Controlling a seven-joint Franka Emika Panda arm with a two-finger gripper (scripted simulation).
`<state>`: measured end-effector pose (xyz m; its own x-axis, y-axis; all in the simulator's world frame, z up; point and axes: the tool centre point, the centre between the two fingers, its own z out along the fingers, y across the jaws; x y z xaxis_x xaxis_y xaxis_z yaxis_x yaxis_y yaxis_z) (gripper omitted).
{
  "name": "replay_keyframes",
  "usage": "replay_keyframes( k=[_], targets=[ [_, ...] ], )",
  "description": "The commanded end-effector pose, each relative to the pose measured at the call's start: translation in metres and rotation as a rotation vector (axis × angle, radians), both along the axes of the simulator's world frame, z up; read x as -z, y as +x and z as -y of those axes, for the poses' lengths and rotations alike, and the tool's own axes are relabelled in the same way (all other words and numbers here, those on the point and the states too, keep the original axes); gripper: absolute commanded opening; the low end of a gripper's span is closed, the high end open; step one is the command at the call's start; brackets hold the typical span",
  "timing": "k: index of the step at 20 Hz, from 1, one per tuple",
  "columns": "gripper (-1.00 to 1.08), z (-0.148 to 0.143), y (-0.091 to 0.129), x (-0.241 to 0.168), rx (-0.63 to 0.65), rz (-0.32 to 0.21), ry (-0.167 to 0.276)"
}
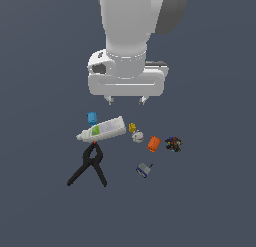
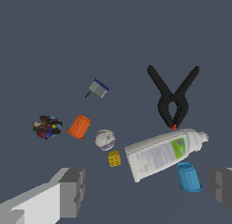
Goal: Pick up a designated object from a clutter of objects.
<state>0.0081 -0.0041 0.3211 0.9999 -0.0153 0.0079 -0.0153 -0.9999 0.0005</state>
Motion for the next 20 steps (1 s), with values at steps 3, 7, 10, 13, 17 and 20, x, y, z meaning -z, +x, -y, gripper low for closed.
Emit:
replay_keyframes(
  k=[3, 7, 10, 13, 17, 20],
  targets=[
    [1.00, 0.000, 0.000, -0.001, -0.001, 0.002, -0.002],
    [1.00, 0.000, 0.003, -0.012, -0.003, 0.014, -0.016],
    [1.00, 0.002, 0.003, -0.017, -0.001, 0.018, -0.020],
    [1.00, 0.001, 0.003, -0.016, -0.003, 0.017, -0.019],
    [1.00, -0.008, 0.007, -0.005, -0.022, 0.016, -0.022],
    [1.00, -0.022, 0.013, 0.010, -0.048, 0.014, -0.026]
  ],
)
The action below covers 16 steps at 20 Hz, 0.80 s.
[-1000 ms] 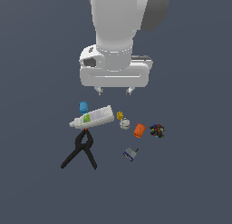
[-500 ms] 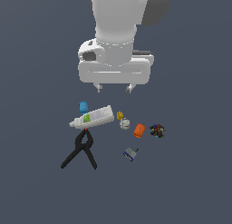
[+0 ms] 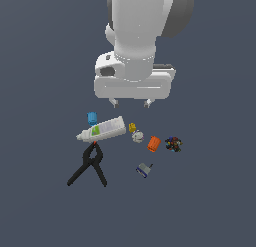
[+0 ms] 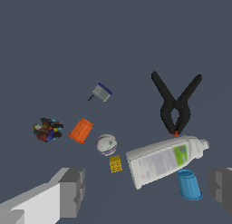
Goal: Pick up a designated object from a clutter of objects.
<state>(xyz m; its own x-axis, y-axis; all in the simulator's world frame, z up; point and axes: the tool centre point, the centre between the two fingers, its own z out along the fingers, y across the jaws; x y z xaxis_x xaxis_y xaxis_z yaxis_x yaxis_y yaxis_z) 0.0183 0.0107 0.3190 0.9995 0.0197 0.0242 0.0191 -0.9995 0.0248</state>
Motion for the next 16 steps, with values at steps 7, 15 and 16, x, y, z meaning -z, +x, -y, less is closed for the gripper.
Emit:
replay_keyframes(
  k=[7, 15, 16],
  targets=[
    [1.00, -0.061, 0.015, 0.065, -0.118, -0.009, -0.010],
    [1.00, -0.149, 0.011, 0.157, -0.281, -0.020, -0.002],
    [1.00, -0.158, 0.009, 0.166, -0.297, -0.021, 0.000]
  ],
)
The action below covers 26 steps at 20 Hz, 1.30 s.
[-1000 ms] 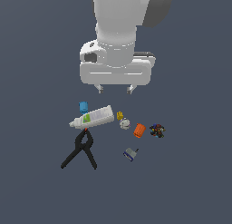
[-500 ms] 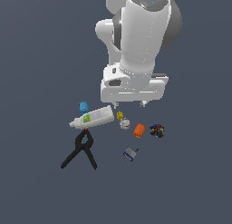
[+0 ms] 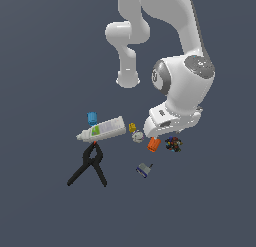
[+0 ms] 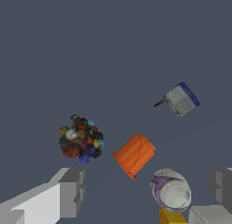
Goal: Pick up a designated object from a clutter of objects.
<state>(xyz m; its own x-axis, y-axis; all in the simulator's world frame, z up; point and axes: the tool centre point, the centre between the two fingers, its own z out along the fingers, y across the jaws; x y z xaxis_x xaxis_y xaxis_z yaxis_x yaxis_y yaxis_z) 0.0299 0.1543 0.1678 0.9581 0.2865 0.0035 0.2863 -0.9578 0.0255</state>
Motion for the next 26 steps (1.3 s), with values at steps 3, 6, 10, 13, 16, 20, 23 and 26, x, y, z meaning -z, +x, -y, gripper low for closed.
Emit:
replay_keyframes(
  k=[3, 6, 10, 13, 16, 20, 23, 26],
  targets=[
    [1.00, -0.037, -0.010, 0.038, -0.068, -0.005, 0.010],
    [1.00, -0.054, -0.016, 0.056, -0.099, -0.009, 0.016],
    [1.00, -0.067, -0.022, 0.069, -0.122, -0.011, 0.021],
    [1.00, -0.070, -0.023, 0.072, -0.128, -0.012, 0.023],
    [1.00, -0.069, -0.023, 0.072, -0.125, -0.013, 0.022],
    [1.00, -0.069, -0.024, 0.083, -0.126, -0.013, 0.022],
    [1.00, -0.069, -0.024, 0.098, -0.127, -0.013, 0.022],
    [1.00, -0.069, -0.024, 0.112, -0.128, -0.013, 0.022]
  ],
)
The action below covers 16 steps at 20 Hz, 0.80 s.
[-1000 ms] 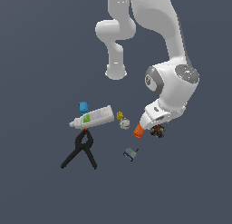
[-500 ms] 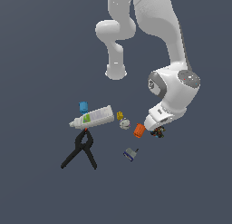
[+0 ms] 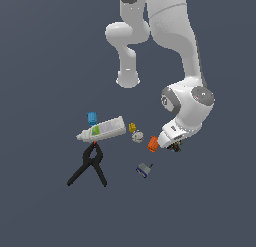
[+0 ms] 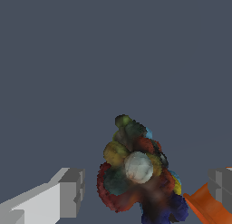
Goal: Pick up a designated object from a clutter of objects.
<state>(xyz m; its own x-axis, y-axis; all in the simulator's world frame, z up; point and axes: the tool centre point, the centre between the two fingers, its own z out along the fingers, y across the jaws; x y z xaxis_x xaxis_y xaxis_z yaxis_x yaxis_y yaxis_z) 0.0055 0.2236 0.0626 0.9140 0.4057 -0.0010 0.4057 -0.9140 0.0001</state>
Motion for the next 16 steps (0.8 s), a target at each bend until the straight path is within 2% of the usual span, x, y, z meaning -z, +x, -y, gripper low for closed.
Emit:
replay_keyframes(
  k=[1, 6, 7, 16],
  targets=[
    [1.00, -0.0002, 0.0000, 0.0103, 0.000, 0.000, 0.000],
    [1.00, -0.0006, 0.0008, 0.0173, 0.000, 0.000, 0.000],
    [-1.00, -0.0006, 0.0008, 0.0173, 0.000, 0.000, 0.000],
    [-1.00, -0.0006, 0.0008, 0.0173, 0.000, 0.000, 0.000]
  ],
)
